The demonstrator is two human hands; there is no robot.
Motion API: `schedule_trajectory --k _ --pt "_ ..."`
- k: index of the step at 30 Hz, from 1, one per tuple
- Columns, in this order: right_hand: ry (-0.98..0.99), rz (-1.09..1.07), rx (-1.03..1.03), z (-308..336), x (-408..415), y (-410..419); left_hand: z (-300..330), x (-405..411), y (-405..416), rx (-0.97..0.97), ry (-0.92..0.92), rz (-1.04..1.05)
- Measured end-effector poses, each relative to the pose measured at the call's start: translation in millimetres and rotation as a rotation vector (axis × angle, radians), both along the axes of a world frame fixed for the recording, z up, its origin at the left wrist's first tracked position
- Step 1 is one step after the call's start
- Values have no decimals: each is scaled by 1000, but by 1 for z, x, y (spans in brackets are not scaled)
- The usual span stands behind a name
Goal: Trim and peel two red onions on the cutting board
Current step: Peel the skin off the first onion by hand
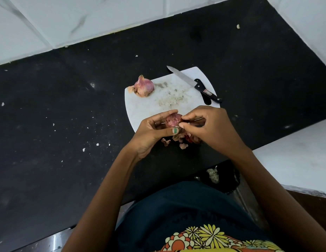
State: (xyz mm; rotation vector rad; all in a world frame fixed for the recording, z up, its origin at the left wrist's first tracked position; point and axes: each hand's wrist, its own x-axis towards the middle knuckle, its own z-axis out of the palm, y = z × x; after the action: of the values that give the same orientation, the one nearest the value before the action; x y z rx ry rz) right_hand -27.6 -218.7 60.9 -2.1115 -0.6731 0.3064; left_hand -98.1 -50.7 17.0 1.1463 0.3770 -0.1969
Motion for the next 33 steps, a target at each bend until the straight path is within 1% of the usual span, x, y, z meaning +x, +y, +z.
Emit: schedule_trajectory --k 4,11,13,17,20,23,28,30,33 --pt "-27 0 -8 0 1 -1 -1 1 -1 -10 6 -10" --pt "-174 -4 -71 -5 2 3 -1 2 -3 -20 5 -20" --pt "-126 -15 -52 -5 4 1 -2 1 -5 -26 6 -15" --pt "132 -55 55 -1 7 -4 -2 2 -2 -28 3 8" --pt "203 -23 100 0 6 -8 -2 2 0 -23 -12 14" --pt "128 -3 94 -2 0 -7 -1 2 0 -27 -25 10" --pt "-146 -55 129 -14 -9 1 2 3 -2 -27 -39 7" --pt "-170 -78 145 -15 -12 2 2 3 -1 -18 -44 3" --pt "-149 -86 136 -17 -13 3 2 2 -1 -11 -51 -1"
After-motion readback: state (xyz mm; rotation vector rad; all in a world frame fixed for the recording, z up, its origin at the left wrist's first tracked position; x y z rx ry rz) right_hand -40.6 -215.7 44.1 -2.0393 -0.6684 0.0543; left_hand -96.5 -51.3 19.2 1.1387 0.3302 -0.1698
